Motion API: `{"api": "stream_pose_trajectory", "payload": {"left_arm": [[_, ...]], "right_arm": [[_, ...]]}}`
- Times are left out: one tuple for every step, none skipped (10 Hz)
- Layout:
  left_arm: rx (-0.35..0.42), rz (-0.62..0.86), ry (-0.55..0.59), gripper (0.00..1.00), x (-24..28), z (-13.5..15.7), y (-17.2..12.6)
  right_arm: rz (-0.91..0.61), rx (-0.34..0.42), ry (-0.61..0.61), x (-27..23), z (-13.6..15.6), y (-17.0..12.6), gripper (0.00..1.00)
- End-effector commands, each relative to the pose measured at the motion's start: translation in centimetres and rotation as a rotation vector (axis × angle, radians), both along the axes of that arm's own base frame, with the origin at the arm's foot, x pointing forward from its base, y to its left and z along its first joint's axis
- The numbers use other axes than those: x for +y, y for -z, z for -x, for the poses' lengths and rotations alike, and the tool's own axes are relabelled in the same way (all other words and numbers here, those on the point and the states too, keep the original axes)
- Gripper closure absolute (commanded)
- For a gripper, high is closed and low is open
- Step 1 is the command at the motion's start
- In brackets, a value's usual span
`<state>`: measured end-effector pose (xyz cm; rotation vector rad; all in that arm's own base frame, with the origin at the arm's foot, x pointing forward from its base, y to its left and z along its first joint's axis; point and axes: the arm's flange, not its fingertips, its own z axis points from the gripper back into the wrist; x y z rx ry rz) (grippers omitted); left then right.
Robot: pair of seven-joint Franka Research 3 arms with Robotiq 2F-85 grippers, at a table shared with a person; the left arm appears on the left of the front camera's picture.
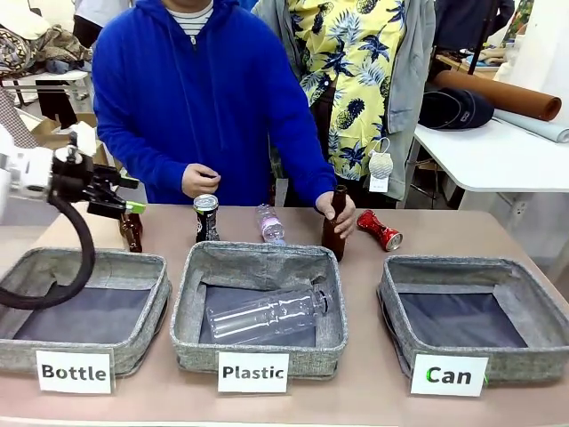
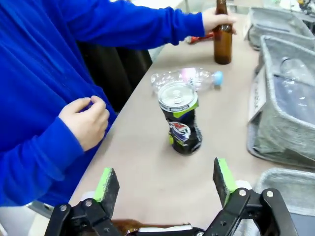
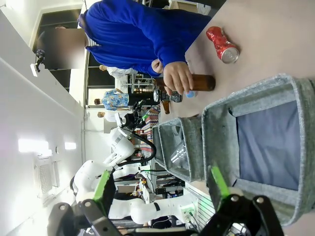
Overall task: Sort the can waste into the basket.
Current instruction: Pick up the can waste from the table and place it in the right Fabric basket.
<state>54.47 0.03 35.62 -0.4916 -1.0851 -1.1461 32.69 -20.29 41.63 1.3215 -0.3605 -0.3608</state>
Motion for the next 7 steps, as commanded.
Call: {"api": "stream_pose_trajectory", "payload": {"left_arm": [[-0.076, -0.016, -0.066, 0.00, -1.4, -1.8, 1.2], [-0.036, -0.030, -0.043, 0.00, -2.3, -3.1, 1.9], [-0.017, -0.043, -0.039, 0.00, -3.0, -4.3, 2.6], [0.009, -0.045, -0.027, 0.00, -3.2, -5.2, 3.0], [0.043, 0.007, -0.001, 0.00, -1.8, -4.9, 2.0], [0.075, 0.097, 0.066, 0.00, 1.8, -2.3, -0.6], [0.120, 0.160, 0.160, 0.00, 6.1, 1.5, -3.2]], "right_arm": [[0.004, -0.025, -0.005, 0.0, 0.1, -0.1, 0.00], [0.004, -0.025, -0.005, 0.0, 0.1, -0.1, 0.00], [0.004, -0.025, -0.005, 0.0, 0.1, -0.1, 0.00], [0.004, -0.025, -0.005, 0.0, 0.1, -0.1, 0.00], [0.004, -0.025, -0.005, 0.0, 0.1, -0.1, 0.00], [0.004, -0.025, -0.005, 0.0, 0.1, -0.1, 0.00], [0.004, -0.025, -0.005, 0.0, 0.1, -0.1, 0.00]]}}
